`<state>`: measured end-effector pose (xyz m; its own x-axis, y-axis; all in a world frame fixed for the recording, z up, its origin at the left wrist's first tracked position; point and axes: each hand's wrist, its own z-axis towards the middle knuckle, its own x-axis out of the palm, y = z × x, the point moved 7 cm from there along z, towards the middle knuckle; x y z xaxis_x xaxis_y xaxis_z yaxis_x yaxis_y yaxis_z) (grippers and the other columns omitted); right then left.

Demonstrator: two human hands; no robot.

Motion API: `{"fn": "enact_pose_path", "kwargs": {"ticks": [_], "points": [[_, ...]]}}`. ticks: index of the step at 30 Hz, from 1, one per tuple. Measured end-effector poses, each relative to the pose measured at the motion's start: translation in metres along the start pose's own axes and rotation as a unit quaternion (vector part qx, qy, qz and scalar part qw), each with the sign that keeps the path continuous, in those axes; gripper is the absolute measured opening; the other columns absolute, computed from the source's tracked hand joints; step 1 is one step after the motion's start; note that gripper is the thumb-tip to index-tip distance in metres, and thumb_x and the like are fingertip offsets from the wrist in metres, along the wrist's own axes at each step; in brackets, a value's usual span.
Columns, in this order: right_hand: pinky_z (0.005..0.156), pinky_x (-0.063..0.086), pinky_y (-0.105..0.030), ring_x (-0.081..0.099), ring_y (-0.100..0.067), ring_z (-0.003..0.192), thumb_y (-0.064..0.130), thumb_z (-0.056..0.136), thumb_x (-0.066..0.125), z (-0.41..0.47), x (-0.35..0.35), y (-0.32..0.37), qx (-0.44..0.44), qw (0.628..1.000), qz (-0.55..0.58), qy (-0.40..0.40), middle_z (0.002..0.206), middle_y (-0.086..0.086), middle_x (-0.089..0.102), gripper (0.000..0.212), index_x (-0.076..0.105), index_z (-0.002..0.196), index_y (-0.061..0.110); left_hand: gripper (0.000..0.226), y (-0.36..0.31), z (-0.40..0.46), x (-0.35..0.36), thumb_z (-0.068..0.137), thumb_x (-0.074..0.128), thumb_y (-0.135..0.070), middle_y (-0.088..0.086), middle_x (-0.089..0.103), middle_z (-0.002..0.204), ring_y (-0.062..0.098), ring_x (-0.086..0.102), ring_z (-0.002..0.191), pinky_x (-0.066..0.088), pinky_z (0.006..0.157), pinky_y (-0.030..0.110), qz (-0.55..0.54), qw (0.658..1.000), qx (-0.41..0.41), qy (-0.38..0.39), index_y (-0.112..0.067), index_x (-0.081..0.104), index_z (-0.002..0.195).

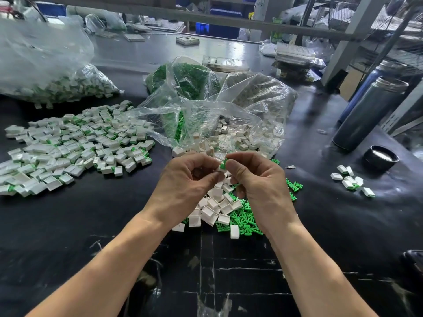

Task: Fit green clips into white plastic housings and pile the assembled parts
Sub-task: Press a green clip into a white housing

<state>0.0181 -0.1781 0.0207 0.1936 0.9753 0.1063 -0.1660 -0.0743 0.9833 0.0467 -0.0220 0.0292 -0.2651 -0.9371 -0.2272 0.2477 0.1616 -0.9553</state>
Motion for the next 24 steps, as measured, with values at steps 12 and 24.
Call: {"fn": "enact_pose_path", "kwargs": {"ticks": [12, 24], "points": [[0.062, 0.049, -0.014, 0.065, -0.002, 0.07, 0.01, 0.092, 0.076, -0.0025, 0.0035, 0.0038, -0.053, 0.995, -0.086, -0.008, 0.08, 0.009, 0.074, 0.015, 0.073, 0.094, 0.024, 0.006, 0.0032, -0.0016, 0.0019, 0.093, 0.073, -0.011, 0.008, 0.074, 0.082, 0.017, 0.07, 0.07, 0.059, 0.067, 0.027, -0.005, 1.0, -0.003, 0.007, -0.012, 0.073, 0.099], [0.067, 0.056, -0.03, 0.07, -0.013, 0.076, 0.013, 0.093, 0.076, -0.0043, 0.0022, 0.001, -0.042, 0.987, -0.152, -0.009, 0.083, 0.004, 0.075, 0.012, 0.073, 0.094, 0.025, 0.008, 0.0031, -0.0001, -0.007, 0.091, 0.075, -0.015, 0.003, 0.075, 0.082, 0.013, 0.068, 0.069, 0.06, 0.067, 0.026, 0.002, 1.0, -0.001, -0.02, -0.017, 0.074, 0.099]]}}
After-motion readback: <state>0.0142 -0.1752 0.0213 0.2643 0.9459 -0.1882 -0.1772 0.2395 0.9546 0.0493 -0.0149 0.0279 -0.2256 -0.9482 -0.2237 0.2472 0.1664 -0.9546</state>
